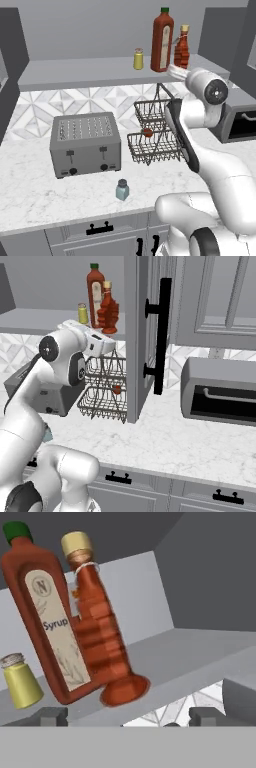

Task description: Put the shaker and condiment bottle from the counter next to their counterparts in the cabinet.

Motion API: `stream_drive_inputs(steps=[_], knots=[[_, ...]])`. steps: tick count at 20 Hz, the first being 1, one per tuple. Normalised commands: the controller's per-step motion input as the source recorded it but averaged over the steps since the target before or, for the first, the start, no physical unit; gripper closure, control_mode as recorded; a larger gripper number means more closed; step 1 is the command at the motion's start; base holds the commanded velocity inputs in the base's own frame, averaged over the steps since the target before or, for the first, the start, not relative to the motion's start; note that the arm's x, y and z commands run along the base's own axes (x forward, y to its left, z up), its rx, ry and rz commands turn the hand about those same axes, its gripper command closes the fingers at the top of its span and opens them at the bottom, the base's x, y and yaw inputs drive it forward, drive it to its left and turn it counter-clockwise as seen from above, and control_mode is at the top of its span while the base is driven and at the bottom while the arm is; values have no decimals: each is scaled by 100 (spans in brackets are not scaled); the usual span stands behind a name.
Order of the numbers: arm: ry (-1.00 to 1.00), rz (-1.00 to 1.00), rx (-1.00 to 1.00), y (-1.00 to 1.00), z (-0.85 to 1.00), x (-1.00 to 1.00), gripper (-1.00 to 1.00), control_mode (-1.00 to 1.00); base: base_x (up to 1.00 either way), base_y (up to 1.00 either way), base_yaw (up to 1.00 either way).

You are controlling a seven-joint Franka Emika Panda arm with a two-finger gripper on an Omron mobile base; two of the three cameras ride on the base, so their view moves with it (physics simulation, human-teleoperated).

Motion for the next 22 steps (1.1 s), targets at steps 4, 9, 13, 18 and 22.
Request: stream_drive_inputs(steps=[4,9,13,18,22], knots=[[-2,0,0,8,0,-74,-100,-100,0,0,0],[1,0,0,23,0,-56,-100,-100,0,0,0],[1,0,0,21,0,-64,-100,-100,0,0,0],[0,2,0,24,-3,-80,-100,-100,0,0,0],[0,1,0,45,-22,-94,-100,-100,0,0,0]])
